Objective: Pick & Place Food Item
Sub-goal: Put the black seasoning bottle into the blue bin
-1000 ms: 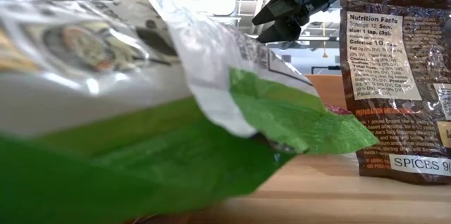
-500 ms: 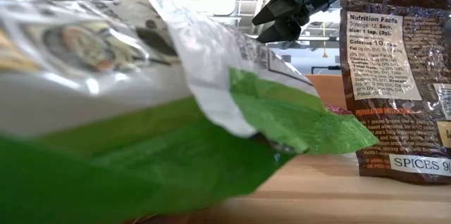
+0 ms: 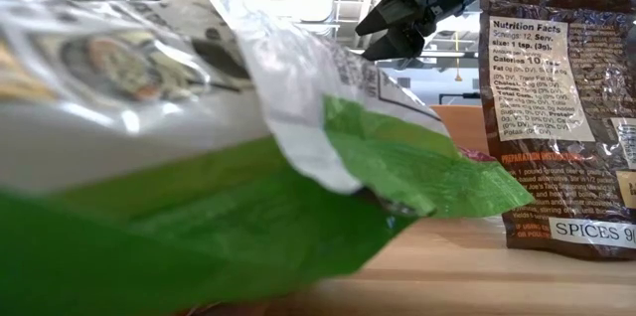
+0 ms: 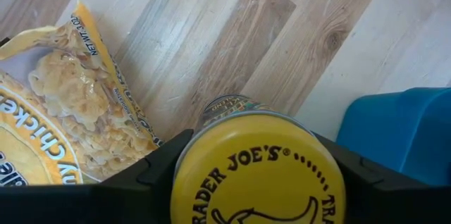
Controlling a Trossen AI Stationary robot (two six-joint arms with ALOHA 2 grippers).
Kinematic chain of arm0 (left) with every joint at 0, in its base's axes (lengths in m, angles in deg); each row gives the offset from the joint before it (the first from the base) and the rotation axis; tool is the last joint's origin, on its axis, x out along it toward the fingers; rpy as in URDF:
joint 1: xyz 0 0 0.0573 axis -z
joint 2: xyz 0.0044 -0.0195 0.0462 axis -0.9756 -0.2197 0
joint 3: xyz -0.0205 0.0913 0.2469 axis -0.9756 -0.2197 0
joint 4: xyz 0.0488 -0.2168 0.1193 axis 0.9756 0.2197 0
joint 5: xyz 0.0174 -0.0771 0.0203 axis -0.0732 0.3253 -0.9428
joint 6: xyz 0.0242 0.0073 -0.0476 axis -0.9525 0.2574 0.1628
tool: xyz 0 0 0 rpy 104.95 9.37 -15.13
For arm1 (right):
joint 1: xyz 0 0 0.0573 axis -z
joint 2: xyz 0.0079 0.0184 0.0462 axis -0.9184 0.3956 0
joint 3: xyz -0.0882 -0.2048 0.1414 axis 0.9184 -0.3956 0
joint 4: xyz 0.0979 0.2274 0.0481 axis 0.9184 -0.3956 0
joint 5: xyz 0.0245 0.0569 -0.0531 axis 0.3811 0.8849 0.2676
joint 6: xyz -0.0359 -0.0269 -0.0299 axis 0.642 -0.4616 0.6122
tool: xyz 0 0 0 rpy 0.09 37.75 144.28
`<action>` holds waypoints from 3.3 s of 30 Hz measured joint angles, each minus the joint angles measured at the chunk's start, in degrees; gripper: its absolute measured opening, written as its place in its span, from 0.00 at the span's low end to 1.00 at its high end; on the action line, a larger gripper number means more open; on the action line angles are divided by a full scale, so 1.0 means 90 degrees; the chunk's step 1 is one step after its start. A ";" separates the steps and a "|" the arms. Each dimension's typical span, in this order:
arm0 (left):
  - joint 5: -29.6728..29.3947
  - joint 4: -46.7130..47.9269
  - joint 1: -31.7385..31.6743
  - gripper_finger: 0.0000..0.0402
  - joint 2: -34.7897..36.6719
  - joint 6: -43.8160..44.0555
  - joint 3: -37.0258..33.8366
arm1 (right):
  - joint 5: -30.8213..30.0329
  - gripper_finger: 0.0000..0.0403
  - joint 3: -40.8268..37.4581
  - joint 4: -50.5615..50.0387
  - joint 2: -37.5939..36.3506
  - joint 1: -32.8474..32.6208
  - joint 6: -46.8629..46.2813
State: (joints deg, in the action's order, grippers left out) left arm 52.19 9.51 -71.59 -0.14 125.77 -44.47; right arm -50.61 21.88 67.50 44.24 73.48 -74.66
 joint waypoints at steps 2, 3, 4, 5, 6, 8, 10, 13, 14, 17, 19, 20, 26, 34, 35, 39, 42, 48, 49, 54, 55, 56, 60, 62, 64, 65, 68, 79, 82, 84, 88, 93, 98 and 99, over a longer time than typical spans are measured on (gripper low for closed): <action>0.0002 0.0000 0.0000 0.56 0.0000 0.0000 0.0000 | 0.0000 0.92 0.0000 -0.0001 0.0000 -0.0001 0.0002; 0.0002 0.0000 0.0000 0.56 0.0000 -0.0001 0.0000 | 0.0000 0.92 0.0000 -0.0001 0.0000 -0.0002 0.0001; 0.0002 0.0000 0.0000 0.55 0.0000 0.0000 0.0000 | 0.0000 0.92 0.0000 -0.0002 0.0000 -0.0001 0.0001; 0.0002 0.0000 0.0000 0.55 0.0000 0.0000 0.0000 | 0.0000 0.92 0.0000 0.0000 0.0000 -0.0002 0.0000; 0.0002 0.0000 0.0000 0.54 0.0000 0.0000 0.0000 | 0.0000 0.92 0.0000 0.0000 0.0000 -0.0001 0.0001; 0.0002 0.0000 0.0000 0.54 0.0000 0.0000 0.0000 | 0.0002 0.92 0.0000 0.0000 0.0000 -0.0002 0.0000; 0.0002 0.0000 0.0000 0.55 0.0000 0.0000 0.0000 | 0.0002 0.92 0.0000 0.0000 0.0000 0.0000 0.0000; 0.0002 0.0000 0.0000 0.55 0.0000 -0.0015 0.0000 | 0.0001 0.92 0.0000 -0.0001 0.0000 -0.0001 0.0002; 0.0002 0.0000 0.0000 0.55 0.0000 -0.0018 0.0000 | 0.0002 0.92 0.0000 -0.0002 0.0000 0.0000 0.0002; 0.0002 0.0000 0.0000 0.54 0.0000 -0.0019 0.0000 | 0.0000 0.92 0.0000 0.0000 0.0000 -0.0002 0.0002; 0.0002 0.0000 0.0000 0.54 0.0000 -0.0019 0.0000 | 0.0001 0.92 0.0000 -0.0002 0.0000 -0.0002 0.0002; 0.0002 0.0000 0.0000 0.54 0.0000 -0.0020 0.0000 | 0.0001 0.92 0.0000 0.0000 0.0000 0.0000 0.0002; 0.0005 0.0002 0.0000 0.54 0.0000 -0.0022 0.0000 | 0.0002 0.92 0.0000 -0.0002 0.0000 -0.0002 0.0002; 0.0037 0.0063 0.0000 0.54 0.0247 -0.0022 -0.0007 | 0.0002 0.92 0.0000 0.0000 0.0000 0.0000 0.0002; 0.0024 0.0058 0.0000 0.54 0.0325 -0.0022 -0.0007 | 0.0000 0.92 0.0000 0.0000 0.0000 -0.0002 0.0002; 0.0008 0.0058 0.0000 0.54 0.0664 -0.0022 -0.0007 | 0.0001 0.92 0.0000 0.0002 0.0000 -0.0002 0.0002; 0.0000 0.0057 0.0000 0.54 0.0931 -0.0022 -0.0005 | 0.0001 0.92 0.0000 0.0000 0.0000 -0.0002 0.0002; -0.0027 0.0025 0.0000 0.55 0.1526 -0.0022 -0.0005 | 0.0002 0.92 0.0000 -0.0004 0.0000 0.0000 0.0002; -0.0037 0.0012 0.0002 0.55 0.1621 -0.0022 -0.0005 | 0.0000 0.92 0.0000 0.0000 0.0000 -0.0001 0.0002; -0.0045 0.0015 0.0002 0.54 0.2039 -0.0056 -0.0005 | 0.0000 0.92 0.0000 -0.0002 0.0000 0.0000 0.0002; -0.0048 -0.0011 0.0002 0.54 0.2112 -0.0063 -0.0002 | 0.0002 0.92 0.0000 -0.0002 0.0000 0.0000 0.0002; -0.0044 -0.0011 0.0002 0.54 0.2187 -0.0070 -0.0003 | 0.0002 0.92 0.0000 -0.0002 0.0000 0.0000 0.0002; -0.0016 -0.0113 0.0053 0.55 0.2403 -0.0073 -0.0002 | 0.0002 0.92 0.0000 -0.0003 0.0000 -0.0001 0.0003; 0.0000 -0.0253 0.0130 0.54 0.2493 -0.0122 -0.0002 | 0.0002 0.92 0.0000 -0.0003 0.0000 -0.0001 0.0002; 0.0004 -0.0404 0.0261 0.54 0.2536 -0.0204 -0.0002 | 0.0000 0.92 0.0000 0.0001 0.0000 -0.0002 0.0004; 0.0022 -0.0505 0.0340 0.54 0.2568 -0.0219 -0.0002 | 0.0000 0.92 0.0000 -0.0002 0.0000 0.0000 0.0004; 0.0010 -0.0822 0.0592 0.55 0.2599 -0.0276 -0.0002 | 0.0001 0.92 0.0000 -0.0001 0.0000 0.0000 0.0004; 0.0044 -0.1317 0.1406 0.55 0.2599 -0.0355 -0.0002 | 0.0002 0.92 0.0000 -0.0002 0.0000 -0.0002 0.0004; 0.0042 -0.1316 0.1585 0.54 0.2599 -0.0343 -0.0002 | 0.0002 0.92 0.0000 -0.0002 0.0000 -0.0002 0.0004; 0.0041 -0.1318 0.1706 0.55 0.2599 -0.0275 -0.0002 | 0.0002 0.92 0.0000 -0.0002 0.0000 -0.0002 0.0004; 0.0000 -0.1329 0.1981 0.54 0.2529 -0.0016 0.0000 | 0.0000 0.92 0.0000 -0.0002 0.0000 -0.0002 0.0004; -0.0010 -0.1464 0.2284 0.54 0.2213 0.0194 0.0002 | 0.0001 0.92 0.0000 -0.0002 0.0000 -0.0002 0.0004; -0.0012 -0.1439 0.2339 0.54 0.1809 0.0467 0.0002 | 0.0001 0.92 0.0000 -0.0002 0.0000 -0.0002 0.0002; -0.0016 -0.1414 0.2338 0.54 0.1722 0.0479 0.0002 | 0.0002 0.92 0.0000 -0.0002 0.0000 -0.0002 0.0002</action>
State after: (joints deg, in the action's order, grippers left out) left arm 52.05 -3.22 -50.55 15.36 130.08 -44.45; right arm -50.59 21.88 67.48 44.24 73.46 -74.64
